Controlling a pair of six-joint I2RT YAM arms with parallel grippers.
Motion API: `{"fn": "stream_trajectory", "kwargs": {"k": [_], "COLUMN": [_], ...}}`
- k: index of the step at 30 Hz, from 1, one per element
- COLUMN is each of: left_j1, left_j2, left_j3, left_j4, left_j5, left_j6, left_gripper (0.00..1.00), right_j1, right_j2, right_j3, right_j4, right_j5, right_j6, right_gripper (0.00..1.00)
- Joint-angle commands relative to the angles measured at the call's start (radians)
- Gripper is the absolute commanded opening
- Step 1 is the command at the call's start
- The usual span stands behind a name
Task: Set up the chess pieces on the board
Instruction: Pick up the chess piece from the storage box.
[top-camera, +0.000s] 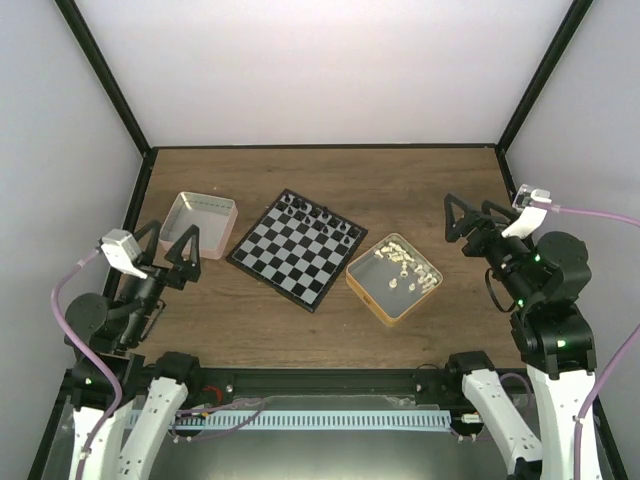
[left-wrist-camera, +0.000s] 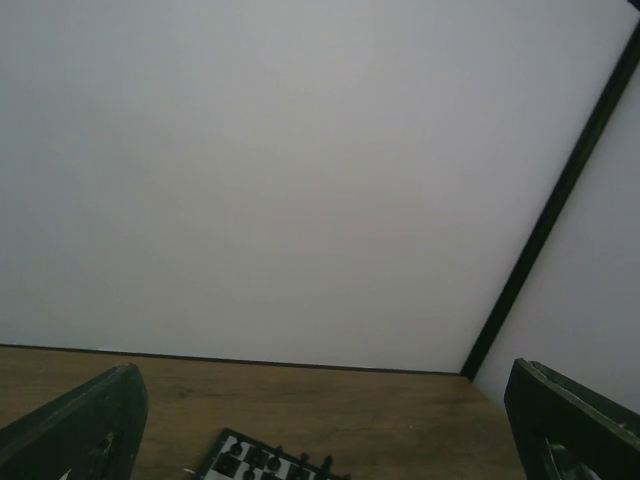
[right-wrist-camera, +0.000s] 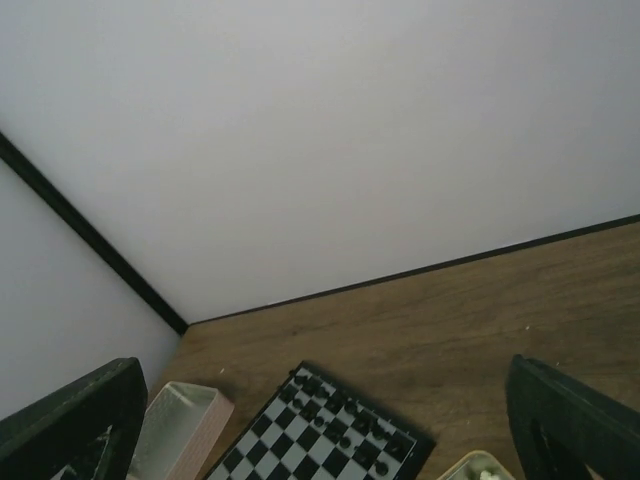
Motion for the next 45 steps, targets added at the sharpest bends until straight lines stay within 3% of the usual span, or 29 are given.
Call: {"fn": "stream_trajectory", "kwargs": {"k": [1,7,11,18,23,27,34,45], "left_j1": [-0.005,-0.006,-0.007,-0.006,-0.007,-0.007,-0.007,-0.007], "left_j2": [-0.027,-0.113,-0.169,-0.171,-0.118,-0.057,0.118,0.377], "left_j3": [0.015,-0.052,-0.09,-0.119,-0.156,-0.172,-0.157,-0.01], "left_j4": [-0.014,0.004,0.002,-0.04,-0.008,0.058,0.239,0.287], "left_j5": [0.09,0.163,0.2,0.198,0.179,0.123,0.072,0.086], "left_j6": [-0.018,-0.047,-0.062,-0.089,-0.123,-0.109,-0.014,0.074], "left_gripper": [1.0,1.0,1.0,1.0,1.0,1.0,1.0,1.0], "right_j1": [-0.024,-0.032,-0.035,-0.038,-0.037,-0.008,0.111,0.28], "right_j2": [-0.018,-0.004,0.032,0.115,0.236,0.312,0.481,0.733], "right_j3": [0.064,0.061,0.025,-0.063,-0.166,-0.24,-0.244,-0.277], "right_j4": [-0.09,-0.109,-0.153,-0.266,-0.272,-0.21,-0.153,-0.087], "right_j5": [-0.117,-0.241,-0.284,-0.094,-0.092,-0.082,0.009,0.1], "right_j6": [0.016,0.01,-0.016,-0.084,-0.132,-0.105,-0.056,0.015], "right_gripper": [1.0,1.0,0.92,0.82,0.63,0.54,0.48,0.47]}}
